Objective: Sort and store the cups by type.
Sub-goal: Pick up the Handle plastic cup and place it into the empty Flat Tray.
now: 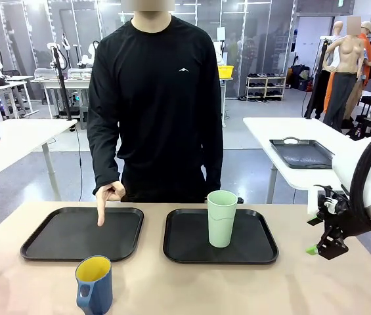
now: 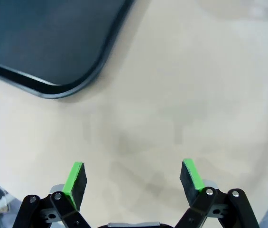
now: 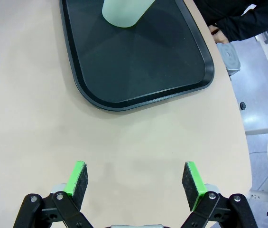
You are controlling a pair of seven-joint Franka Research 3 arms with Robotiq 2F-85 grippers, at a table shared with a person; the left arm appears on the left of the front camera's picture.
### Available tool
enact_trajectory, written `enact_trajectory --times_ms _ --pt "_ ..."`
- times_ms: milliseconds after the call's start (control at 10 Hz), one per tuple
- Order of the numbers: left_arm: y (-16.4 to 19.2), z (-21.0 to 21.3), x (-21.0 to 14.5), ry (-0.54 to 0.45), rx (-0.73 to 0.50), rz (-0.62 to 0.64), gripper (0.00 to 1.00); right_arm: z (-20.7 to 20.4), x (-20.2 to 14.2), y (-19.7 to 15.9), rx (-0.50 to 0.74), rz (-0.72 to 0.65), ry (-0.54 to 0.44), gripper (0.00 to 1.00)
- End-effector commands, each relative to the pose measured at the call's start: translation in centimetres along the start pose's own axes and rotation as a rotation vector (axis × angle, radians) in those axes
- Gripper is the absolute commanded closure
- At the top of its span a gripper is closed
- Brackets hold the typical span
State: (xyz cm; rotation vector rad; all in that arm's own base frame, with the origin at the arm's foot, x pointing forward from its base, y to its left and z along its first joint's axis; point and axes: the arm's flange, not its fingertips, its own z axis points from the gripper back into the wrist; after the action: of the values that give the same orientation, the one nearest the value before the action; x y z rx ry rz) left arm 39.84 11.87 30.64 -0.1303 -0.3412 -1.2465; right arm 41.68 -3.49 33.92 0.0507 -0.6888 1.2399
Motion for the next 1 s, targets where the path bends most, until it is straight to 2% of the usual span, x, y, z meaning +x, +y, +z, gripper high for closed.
enact_trajectory --times_ms 0,200,400,600,800,900 --pt "-11.7 -0.7 -2.0 -0.102 -0.062 -0.063 0.0 -0.1 0.0 0.0 -0.012 -0.006 0.004 0.0" --pt "-12.0 -0.3 -2.5 -0.242 -0.087 -0.095 0.0 -0.1 0.0 0.0 -0.012 -0.006 0.004 0.0" --pt "-12.0 -0.5 -2.8 -0.364 -0.175 -0.129 0.0 -0.1 0.0 0.0 -0.012 -0.006 0.004 0.0" --pt "-11.6 -1.0 -2.1 -0.502 -0.24 -0.162 0.0 -0.1 0.0 0.0 -0.012 -0.006 0.004 0.0" --pt "-11.3 -1.1 -1.1 -0.65 -0.327 -0.248 0.0 -0.1 0.0 0.0 -0.012 -0.006 0.004 0.0" --pt "-11.2 -1.2 -0.8 -0.654 -0.346 -0.275 0.0 -0.1 0.0 0.0 -0.012 -0.006 0.004 0.0"
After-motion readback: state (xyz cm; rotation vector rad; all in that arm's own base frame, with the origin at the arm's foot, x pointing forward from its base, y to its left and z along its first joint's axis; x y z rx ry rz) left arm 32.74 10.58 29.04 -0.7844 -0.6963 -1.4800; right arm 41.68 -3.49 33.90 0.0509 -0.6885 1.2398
